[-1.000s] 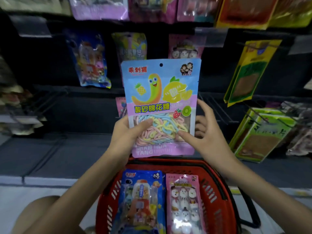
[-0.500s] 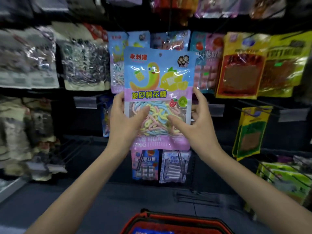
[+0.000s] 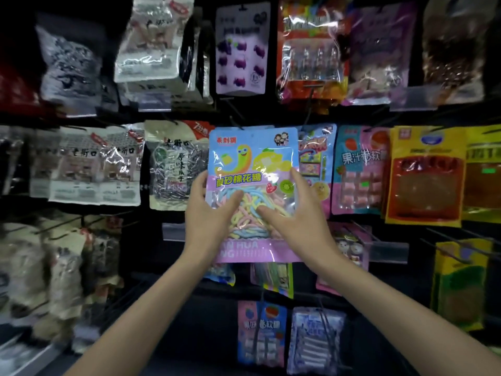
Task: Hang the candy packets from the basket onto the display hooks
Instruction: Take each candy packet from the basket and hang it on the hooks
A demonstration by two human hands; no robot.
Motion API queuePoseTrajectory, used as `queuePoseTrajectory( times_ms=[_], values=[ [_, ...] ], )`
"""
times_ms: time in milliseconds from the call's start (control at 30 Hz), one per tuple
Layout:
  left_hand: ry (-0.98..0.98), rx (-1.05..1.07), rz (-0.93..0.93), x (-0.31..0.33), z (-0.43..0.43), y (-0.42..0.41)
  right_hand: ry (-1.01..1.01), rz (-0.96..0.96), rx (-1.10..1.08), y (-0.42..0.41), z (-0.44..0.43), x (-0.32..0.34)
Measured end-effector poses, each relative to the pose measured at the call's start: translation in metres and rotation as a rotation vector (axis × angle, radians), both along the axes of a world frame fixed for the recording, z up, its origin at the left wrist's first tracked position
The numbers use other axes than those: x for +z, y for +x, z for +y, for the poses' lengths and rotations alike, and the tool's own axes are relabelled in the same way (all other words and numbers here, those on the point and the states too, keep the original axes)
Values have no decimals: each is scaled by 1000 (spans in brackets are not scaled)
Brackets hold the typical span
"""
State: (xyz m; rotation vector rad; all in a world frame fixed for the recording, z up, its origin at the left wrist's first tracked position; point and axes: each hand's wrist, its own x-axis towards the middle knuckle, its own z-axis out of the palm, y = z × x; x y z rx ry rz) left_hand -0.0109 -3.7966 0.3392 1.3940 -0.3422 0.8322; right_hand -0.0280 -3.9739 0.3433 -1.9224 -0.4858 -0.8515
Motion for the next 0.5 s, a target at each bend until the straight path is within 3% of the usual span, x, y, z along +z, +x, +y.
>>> queuePoseTrajectory(
  times_ms=[500],
  values=[
    [-47,-55,27,48,41,51,24,21,6,51,43,53]
  ],
)
